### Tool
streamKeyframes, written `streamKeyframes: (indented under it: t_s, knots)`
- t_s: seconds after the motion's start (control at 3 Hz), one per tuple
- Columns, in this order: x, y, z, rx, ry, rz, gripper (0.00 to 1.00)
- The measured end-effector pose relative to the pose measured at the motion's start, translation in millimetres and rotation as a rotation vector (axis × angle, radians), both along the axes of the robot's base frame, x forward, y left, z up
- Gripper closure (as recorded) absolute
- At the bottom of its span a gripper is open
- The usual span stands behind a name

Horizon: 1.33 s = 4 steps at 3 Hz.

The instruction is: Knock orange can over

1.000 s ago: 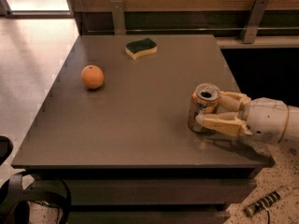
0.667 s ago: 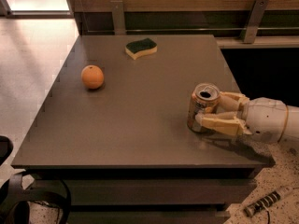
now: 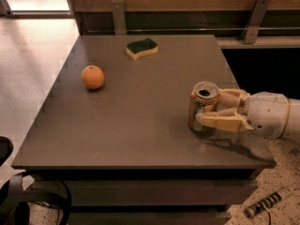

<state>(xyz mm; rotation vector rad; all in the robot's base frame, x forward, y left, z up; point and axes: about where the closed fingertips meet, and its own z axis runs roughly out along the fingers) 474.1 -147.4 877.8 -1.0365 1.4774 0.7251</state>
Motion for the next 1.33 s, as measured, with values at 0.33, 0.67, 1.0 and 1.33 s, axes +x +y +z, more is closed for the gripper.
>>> streamKeyframes:
  t_s: [0.33, 0.67, 1.0, 1.33]
  knots:
    - [9.6, -2.3, 15.6, -0.105, 0.023, 0.009, 1.0]
    - [20.1, 0.4, 25.5, -0.275, 0.047, 0.013, 1.0]
    - [18.8, 6.7, 22.4, -0.435, 0.053, 0.024, 1.0]
    - [15.8, 12.7, 17.2, -0.581, 0.043, 0.019, 1.0]
